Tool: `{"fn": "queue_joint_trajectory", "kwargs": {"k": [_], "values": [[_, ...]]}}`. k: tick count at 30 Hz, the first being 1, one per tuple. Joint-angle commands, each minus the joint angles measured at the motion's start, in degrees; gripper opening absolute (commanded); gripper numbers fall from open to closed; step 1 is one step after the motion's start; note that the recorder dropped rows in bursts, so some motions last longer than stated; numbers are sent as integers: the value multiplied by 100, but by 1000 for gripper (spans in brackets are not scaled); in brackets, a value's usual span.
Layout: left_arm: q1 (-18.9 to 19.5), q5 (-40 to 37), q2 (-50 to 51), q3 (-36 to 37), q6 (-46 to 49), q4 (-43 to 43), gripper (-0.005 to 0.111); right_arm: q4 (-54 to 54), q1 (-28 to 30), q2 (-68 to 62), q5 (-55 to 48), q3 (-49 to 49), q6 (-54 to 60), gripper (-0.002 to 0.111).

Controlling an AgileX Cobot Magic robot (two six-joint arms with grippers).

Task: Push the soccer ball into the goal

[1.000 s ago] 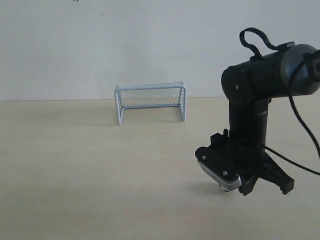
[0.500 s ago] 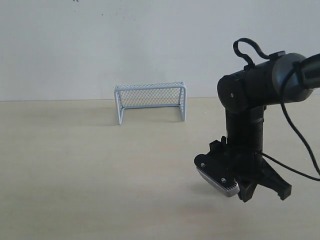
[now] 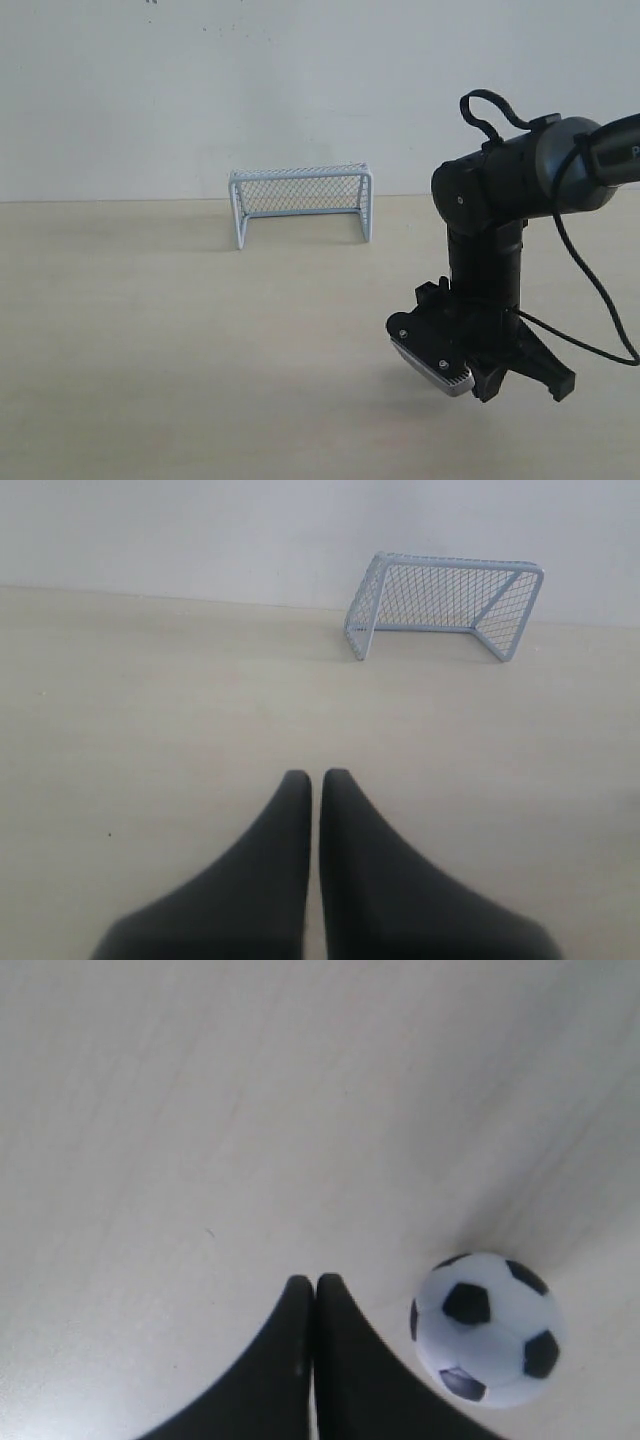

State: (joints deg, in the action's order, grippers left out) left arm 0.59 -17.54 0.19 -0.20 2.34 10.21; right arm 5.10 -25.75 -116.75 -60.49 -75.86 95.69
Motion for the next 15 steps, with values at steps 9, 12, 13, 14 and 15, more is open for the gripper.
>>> {"fn": "queue_joint_trajectory", "kwargs": {"k": [9, 12, 13, 14, 15], "values": [[17, 17, -19, 20, 29, -18, 4, 198, -3, 110, 2832, -15, -2365, 0], [17, 17, -19, 20, 29, -18, 4, 72, -3, 385, 4388, -15, -3844, 0], [17, 17, -19, 20, 29, -18, 4, 72, -3, 488, 4487, -15, -3772, 0], [17, 17, -19, 20, 29, -18, 4, 83, -3, 566, 4487, -15, -3669, 0], [17, 17, -19, 20, 29, -18, 4, 83, -3, 657, 4425, -15, -3571, 0]]}}
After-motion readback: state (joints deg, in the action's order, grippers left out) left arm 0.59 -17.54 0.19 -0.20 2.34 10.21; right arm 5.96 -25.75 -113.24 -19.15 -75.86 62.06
